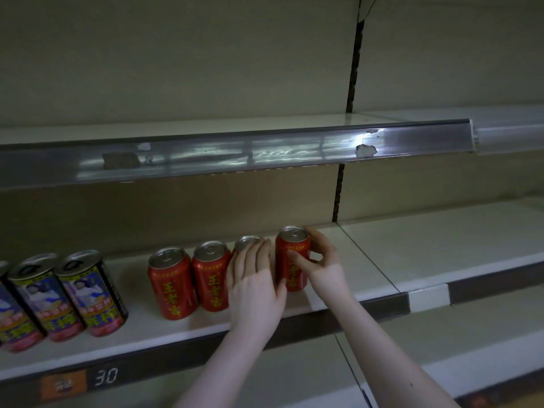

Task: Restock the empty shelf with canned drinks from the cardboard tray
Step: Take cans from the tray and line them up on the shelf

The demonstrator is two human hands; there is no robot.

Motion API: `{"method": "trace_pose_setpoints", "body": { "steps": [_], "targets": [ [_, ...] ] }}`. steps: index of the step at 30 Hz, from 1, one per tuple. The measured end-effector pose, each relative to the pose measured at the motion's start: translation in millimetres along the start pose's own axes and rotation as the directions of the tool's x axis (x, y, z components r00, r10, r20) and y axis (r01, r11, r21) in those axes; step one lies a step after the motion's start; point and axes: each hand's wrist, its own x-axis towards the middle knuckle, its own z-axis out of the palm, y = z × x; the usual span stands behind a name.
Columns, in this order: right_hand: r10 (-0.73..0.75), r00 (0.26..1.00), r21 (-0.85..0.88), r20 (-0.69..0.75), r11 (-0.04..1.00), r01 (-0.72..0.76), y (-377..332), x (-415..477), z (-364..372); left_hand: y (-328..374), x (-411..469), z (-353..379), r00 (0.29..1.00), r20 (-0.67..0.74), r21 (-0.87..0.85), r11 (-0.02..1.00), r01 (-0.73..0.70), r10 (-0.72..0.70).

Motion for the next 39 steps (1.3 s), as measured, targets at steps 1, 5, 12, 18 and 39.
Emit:
{"method": "trace_pose_setpoints", "body": {
  "steps": [1, 5, 12, 18, 39],
  "targets": [
    [0.006, 1.0, 0.0, 0.014, 1.0, -0.006, 1, 0, 2, -2, -1, 0, 1.0, 0.016, -0.002, 1.0, 0.004, -0.004],
    [0.013, 0.999, 0.017, 0.038, 1.0, -0.014, 6, 0, 9, -5, -3, 3, 0.999, 0.049, -0.028, 1.0, -0.014, 0.015],
    [0.035, 0.997, -0.004, 0.066, 0.999, -0.035, 3, -4, 7, -13, -8, 1, 0.983, 0.158, 0.036, 0.994, -0.099, 0.092],
    [0.106, 0.989, -0.013, 0.102, 0.994, -0.105, -11, -20, 6, -5, -17, -20, 0.981, 0.188, 0.001, 0.998, -0.058, 0.057],
    [0.051, 0.997, 0.073, -0.065, 0.996, -0.046, -35, -144, -118, 101, -89, -22, 0.911, 0.394, -0.188, 0.981, -0.049, 0.121]
  ]
}}
